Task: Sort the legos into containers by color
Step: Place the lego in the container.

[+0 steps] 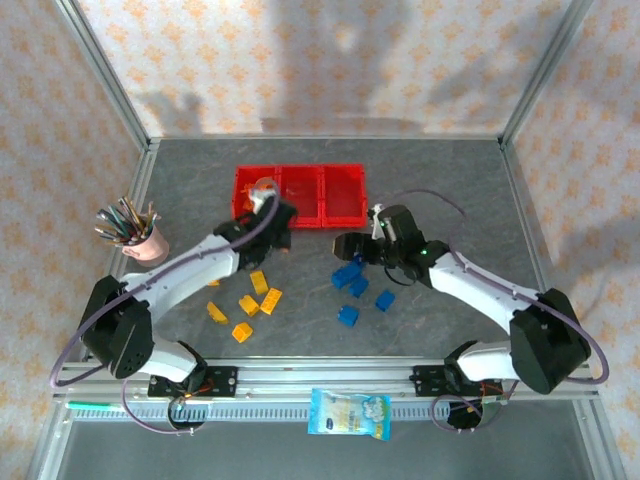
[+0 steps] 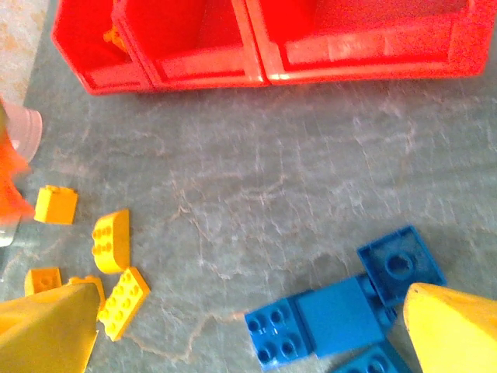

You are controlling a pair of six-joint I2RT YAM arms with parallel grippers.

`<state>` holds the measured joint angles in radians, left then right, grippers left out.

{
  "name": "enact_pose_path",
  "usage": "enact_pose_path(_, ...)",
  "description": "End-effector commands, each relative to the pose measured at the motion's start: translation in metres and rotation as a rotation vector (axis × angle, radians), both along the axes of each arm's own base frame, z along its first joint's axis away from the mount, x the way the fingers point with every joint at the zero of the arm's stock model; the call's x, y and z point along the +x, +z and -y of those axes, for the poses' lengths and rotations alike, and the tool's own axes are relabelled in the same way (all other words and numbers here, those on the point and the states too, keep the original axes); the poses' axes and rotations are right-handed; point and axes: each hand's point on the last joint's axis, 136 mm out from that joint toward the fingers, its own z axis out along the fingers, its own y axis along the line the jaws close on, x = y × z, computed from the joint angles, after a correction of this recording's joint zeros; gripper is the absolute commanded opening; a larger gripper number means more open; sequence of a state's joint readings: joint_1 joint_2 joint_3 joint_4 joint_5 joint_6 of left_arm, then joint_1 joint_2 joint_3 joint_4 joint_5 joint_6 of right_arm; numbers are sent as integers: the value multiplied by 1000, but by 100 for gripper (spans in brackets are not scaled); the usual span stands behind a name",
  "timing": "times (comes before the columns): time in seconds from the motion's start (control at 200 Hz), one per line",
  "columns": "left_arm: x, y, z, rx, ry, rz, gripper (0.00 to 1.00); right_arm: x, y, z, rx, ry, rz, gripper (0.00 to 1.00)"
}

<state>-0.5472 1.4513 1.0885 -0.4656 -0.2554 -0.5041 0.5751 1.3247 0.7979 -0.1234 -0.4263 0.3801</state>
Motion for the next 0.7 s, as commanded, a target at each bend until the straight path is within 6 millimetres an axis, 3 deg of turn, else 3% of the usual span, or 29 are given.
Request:
enact_pose_path(0.0, 40, 12, -40, 97, 110, 31, 24, 22, 21, -5, 24, -34, 70, 100)
enact_pose_path(0.16, 101, 11, -77, 130, 208, 42, 24, 32, 19, -8, 2, -41, 73, 100)
enact_pose_path(0.32, 146, -3, -82, 116, 207, 35, 26, 36, 15, -9, -15, -41, 67, 100)
enact_pose_path(0.34, 150, -15, -81, 129, 207, 9, 27, 37, 14, -9, -19, -42, 65, 100)
enact_pose_path(0.4, 157, -21, -84, 156, 220, -16, 35, 38, 14, -9, -26, -43, 66, 100)
enact_pose_path(0.531, 164, -13, -80, 145, 203, 7, 48, 38, 12, -6, -45, -47, 64, 100)
enact_pose_path(0.691, 158, -3, -78, 124, 189, 8, 54, 37, 11, -3, -61, -51, 59, 100)
